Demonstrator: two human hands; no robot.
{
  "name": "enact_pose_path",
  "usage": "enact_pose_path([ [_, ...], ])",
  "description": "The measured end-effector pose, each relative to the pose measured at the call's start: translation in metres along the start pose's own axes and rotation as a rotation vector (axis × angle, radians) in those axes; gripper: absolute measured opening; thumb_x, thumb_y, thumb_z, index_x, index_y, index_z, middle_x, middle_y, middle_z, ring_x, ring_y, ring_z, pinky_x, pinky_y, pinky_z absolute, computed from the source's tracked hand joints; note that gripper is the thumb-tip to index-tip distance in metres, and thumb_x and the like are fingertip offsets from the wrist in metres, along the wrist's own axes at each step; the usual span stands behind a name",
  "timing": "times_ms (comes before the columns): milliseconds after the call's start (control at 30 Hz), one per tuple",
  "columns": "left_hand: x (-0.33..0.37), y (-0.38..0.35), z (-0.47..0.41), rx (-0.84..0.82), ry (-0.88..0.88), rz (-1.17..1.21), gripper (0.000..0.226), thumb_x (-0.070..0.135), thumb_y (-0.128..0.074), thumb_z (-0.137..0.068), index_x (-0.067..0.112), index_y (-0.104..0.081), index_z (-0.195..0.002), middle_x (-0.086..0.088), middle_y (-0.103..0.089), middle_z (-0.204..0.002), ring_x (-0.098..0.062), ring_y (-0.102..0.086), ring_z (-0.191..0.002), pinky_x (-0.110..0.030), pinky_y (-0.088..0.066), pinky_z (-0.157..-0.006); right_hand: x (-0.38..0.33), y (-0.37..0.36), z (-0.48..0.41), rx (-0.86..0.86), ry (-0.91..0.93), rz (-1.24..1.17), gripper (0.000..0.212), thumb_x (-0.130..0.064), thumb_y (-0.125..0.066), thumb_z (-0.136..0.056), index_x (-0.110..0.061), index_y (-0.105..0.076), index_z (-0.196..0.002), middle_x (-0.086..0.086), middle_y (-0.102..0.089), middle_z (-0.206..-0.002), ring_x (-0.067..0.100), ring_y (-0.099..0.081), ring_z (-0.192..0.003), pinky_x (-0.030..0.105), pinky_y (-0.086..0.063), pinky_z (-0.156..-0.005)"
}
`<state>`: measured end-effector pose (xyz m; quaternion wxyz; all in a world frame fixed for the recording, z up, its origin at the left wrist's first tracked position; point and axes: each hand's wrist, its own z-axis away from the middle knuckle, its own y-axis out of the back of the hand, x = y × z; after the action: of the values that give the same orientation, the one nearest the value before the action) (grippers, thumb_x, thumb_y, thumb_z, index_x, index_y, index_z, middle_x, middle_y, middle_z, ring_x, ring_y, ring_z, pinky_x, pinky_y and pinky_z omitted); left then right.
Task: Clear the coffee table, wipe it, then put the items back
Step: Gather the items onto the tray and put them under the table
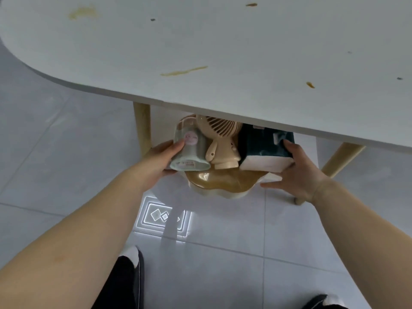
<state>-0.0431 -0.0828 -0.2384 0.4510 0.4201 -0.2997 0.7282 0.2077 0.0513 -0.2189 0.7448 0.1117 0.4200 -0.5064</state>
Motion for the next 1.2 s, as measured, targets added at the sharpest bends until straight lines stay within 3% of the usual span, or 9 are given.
enact_pose_path([
  [167, 0.008, 0.001, -0.031, -0.012, 0.009, -0.019, 0.019, 0.041, -0.047, -0.086, 0.028, -0.061, -0.082, 0.010, -0.073, -0.067, -0.006, -0.066, -0.072, -0.025, -0.050, -0.069, -0.009, 0.004, -0.018, -0.053, 0.032, 0.074, 0.034, -0.055, -0.049, -0.071, -0.034, -0.056, -0.096, 0.002, -0.059, -0.107, 0.022, -0.055, -0.105, 0.047, -0.048, -0.075],
  [233, 0.008, -0.001, -0.041, -0.026, 0.018, -0.034, 0.020, 0.042, -0.048, -0.085, 0.027, -0.061, -0.084, 0.007, -0.072, -0.074, -0.008, -0.066, -0.077, -0.026, -0.050, -0.070, -0.009, 0.005, -0.024, -0.053, 0.023, 0.084, 0.044, -0.058, -0.050, -0.062, -0.034, -0.055, -0.099, 0.003, -0.055, -0.115, 0.024, -0.051, -0.111, 0.048, -0.048, -0.077],
  [300, 0.005, -0.003, -0.046, -0.039, 0.029, -0.015, 0.020, 0.041, -0.047, -0.086, 0.026, -0.060, -0.087, 0.002, -0.069, -0.082, -0.009, -0.066, -0.077, -0.026, -0.054, -0.067, -0.009, 0.006, -0.029, -0.032, 0.012, 0.083, 0.045, -0.056, -0.049, -0.065, -0.033, -0.053, -0.103, 0.005, -0.051, -0.121, 0.027, -0.048, -0.115, 0.048, -0.048, -0.077],
  [433, -0.001, -0.008, -0.053, -0.073, 0.021, 0.050, 0.019, 0.035, -0.042, -0.089, 0.023, -0.056, -0.094, -0.001, -0.065, -0.087, -0.009, -0.065, -0.077, -0.019, -0.057, -0.063, -0.009, 0.009, -0.038, 0.003, 0.031, 0.069, 0.037, -0.052, -0.049, -0.068, -0.031, -0.055, -0.098, 0.004, -0.057, -0.110, 0.025, -0.052, -0.109, 0.051, -0.046, -0.080],
  [633, 0.000, -0.016, -0.062, -0.076, 0.003, 0.054, 0.013, 0.026, -0.041, -0.091, 0.021, -0.053, -0.088, -0.001, -0.061, -0.087, -0.013, -0.058, -0.081, -0.026, -0.046, -0.079, -0.008, 0.011, -0.048, 0.095, 0.006, 0.023, 0.049, -0.043, -0.039, -0.088, -0.021, -0.040, -0.132, 0.012, -0.044, -0.134, 0.031, -0.042, -0.125, 0.057, -0.038, -0.090],
  [767, -0.002, -0.015, -0.063, -0.052, 0.007, 0.083, 0.012, 0.029, -0.044, -0.089, 0.022, -0.052, -0.095, 0.002, -0.062, -0.088, -0.009, -0.063, -0.076, -0.025, -0.053, -0.071, -0.009, 0.010, -0.046, 0.121, 0.006, 0.022, 0.039, -0.043, -0.041, -0.087, -0.025, -0.044, -0.121, 0.011, -0.044, -0.132, 0.032, -0.042, -0.125, 0.058, -0.040, -0.086],
  [867, -0.009, -0.014, -0.061, -0.036, 0.057, 0.107, 0.025, 0.036, -0.048, -0.087, 0.021, -0.052, -0.106, 0.000, -0.063, -0.092, -0.013, -0.064, -0.083, -0.036, -0.052, -0.077, -0.007, 0.007, -0.042, 0.133, -0.017, 0.013, 0.026, -0.044, -0.045, -0.086, -0.028, -0.050, -0.106, 0.010, -0.043, -0.128, 0.034, -0.038, -0.126, 0.058, -0.043, -0.082],
  [1000, -0.015, -0.017, -0.055, 0.030, 0.127, 0.164, 0.020, 0.044, -0.048, -0.085, 0.026, -0.056, -0.091, -0.001, -0.067, -0.088, -0.016, -0.066, -0.081, -0.035, -0.053, -0.064, -0.004, 0.003, -0.035, 0.137, -0.016, -0.014, 0.014, -0.046, -0.049, -0.084, -0.033, -0.053, -0.088, 0.003, -0.047, -0.104, 0.035, -0.038, -0.117, 0.051, -0.048, -0.069],
  [1200, -0.013, -0.019, -0.060, 0.064, 0.134, 0.228, 0.026, 0.041, -0.052, -0.084, 0.021, -0.055, -0.099, -0.004, -0.066, -0.091, -0.019, -0.066, -0.084, -0.036, -0.057, -0.063, -0.004, 0.003, -0.039, 0.153, -0.007, -0.004, 0.014, -0.045, -0.047, -0.086, -0.033, -0.052, -0.089, 0.002, -0.048, -0.103, 0.036, -0.038, -0.124, 0.052, -0.045, -0.081],
])
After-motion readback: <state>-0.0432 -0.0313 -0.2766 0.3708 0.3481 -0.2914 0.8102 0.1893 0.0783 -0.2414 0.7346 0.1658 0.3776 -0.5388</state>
